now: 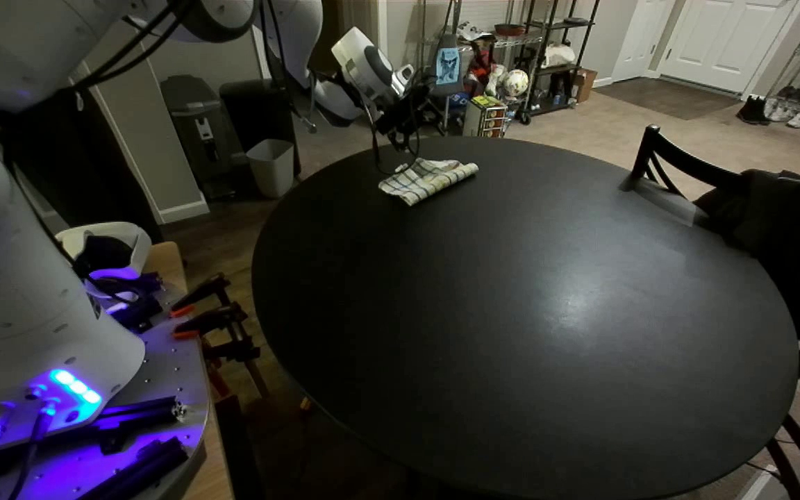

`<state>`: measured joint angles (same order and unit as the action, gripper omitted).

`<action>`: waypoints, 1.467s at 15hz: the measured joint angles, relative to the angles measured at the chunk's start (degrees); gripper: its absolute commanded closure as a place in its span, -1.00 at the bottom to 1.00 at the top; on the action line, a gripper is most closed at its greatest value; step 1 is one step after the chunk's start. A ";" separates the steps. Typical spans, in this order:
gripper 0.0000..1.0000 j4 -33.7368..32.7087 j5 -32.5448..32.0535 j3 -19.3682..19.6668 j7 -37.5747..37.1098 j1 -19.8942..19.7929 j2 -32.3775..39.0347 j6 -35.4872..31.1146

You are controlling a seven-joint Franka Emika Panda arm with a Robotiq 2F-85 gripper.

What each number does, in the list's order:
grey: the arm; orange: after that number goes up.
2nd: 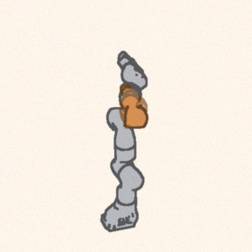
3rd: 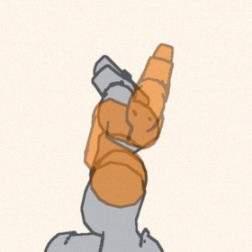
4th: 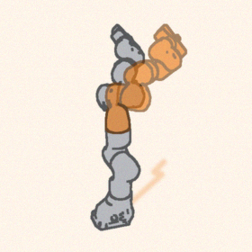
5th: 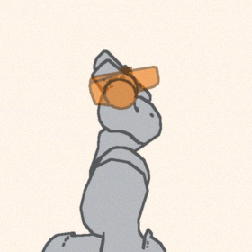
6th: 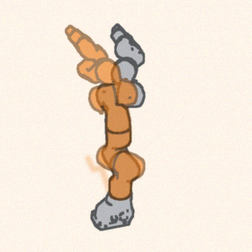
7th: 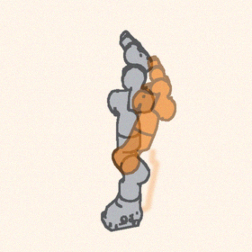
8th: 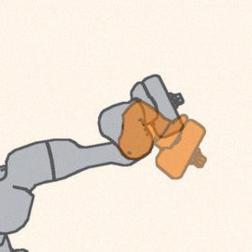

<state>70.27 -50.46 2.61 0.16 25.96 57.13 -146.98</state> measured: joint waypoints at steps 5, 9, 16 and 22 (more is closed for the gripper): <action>-1.00 0.00 0.02 0.02 -0.01 -0.03 0.07 0.06; -1.00 -0.01 0.02 -0.07 -0.03 0.17 0.07 0.01; -1.00 -0.03 0.02 0.40 -0.77 0.54 -0.04 0.03; -1.00 0.17 0.02 2.81 -4.83 0.53 -0.30 -0.01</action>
<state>70.44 -50.44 5.42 -4.68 26.49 56.83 -146.99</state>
